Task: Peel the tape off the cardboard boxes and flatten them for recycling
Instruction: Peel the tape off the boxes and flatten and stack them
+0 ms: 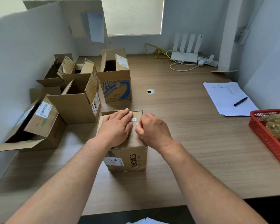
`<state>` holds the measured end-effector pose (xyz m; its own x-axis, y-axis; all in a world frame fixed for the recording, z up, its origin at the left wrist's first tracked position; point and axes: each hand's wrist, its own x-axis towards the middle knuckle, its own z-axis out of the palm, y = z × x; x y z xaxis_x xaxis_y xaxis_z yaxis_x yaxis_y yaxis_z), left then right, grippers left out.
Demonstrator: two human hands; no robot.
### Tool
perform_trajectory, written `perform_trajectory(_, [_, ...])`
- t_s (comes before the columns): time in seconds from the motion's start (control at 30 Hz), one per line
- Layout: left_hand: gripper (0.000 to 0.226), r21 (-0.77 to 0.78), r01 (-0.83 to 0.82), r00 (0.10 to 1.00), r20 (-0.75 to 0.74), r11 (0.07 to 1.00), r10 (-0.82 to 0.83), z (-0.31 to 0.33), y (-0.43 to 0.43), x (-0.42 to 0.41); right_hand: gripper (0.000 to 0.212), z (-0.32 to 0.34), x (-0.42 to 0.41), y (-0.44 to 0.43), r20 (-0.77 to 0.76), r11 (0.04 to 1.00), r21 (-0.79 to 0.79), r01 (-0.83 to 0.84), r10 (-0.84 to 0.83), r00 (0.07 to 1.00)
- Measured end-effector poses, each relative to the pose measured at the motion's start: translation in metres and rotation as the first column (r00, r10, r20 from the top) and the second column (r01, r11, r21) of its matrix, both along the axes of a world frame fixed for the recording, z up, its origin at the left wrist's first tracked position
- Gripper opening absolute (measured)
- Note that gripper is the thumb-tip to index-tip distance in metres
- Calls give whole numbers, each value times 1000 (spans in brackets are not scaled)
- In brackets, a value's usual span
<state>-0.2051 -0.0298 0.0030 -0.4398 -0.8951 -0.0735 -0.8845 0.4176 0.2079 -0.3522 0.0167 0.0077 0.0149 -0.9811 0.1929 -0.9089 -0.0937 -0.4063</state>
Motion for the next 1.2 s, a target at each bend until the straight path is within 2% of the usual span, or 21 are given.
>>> perform_trajectory(0.07, [51,4,-1,1000,2,1000,1,1,0,1,12,-3,-9,-1,234,995,67,78,-91,968])
perform_trajectory(0.13, [52,9,0,1000,-6,1000,0,1,1,2,15,-8,-16,0,460,980,128,152,-194,866])
perform_trajectory(0.2, [52,-1,11,1000,-10,1000,-11,0,1,1,14,-12,-17,5,598,965,180,190,-261,758])
perform_trajectory(0.3, [51,-7,14,999,-38,1000,-14,-2,0,1,15,-18,-16,10,725,947,242,212,-321,609])
perform_trajectory(0.37, [53,6,32,996,-82,999,-31,-1,-1,4,15,-20,-20,10,806,949,270,165,-316,500])
perform_trajectory(0.43, [72,59,88,993,-83,994,-83,0,1,9,12,-19,-26,11,866,961,257,103,-276,417])
perform_trajectory(0.47, [90,97,121,992,-56,988,-115,2,2,10,11,-19,-28,13,877,970,227,88,-243,414])
perform_trajectory(0.5, [108,128,147,989,-14,981,-147,3,3,12,10,-20,-29,15,874,979,185,88,-204,442])
perform_trajectory(0.57, [124,164,181,979,63,970,-194,5,2,14,11,-26,-29,22,800,991,59,120,-119,588])
perform_trajectory(0.67, [122,201,196,971,94,960,-218,7,-5,14,22,-44,-28,35,537,956,-255,147,13,844])
perform_trajectory(0.73, [126,179,191,975,82,965,-208,7,-9,12,28,-55,-28,42,380,905,-414,93,79,922])
perform_trajectory(0.9, [121,176,128,986,79,976,-144,21,-16,2,20,-70,-26,40,119,866,-500,-8,78,990])
perform_trajectory(1.2, [120,219,84,988,109,972,-110,32,-34,-6,16,-49,-31,21,-138,756,-652,-51,-53,989])
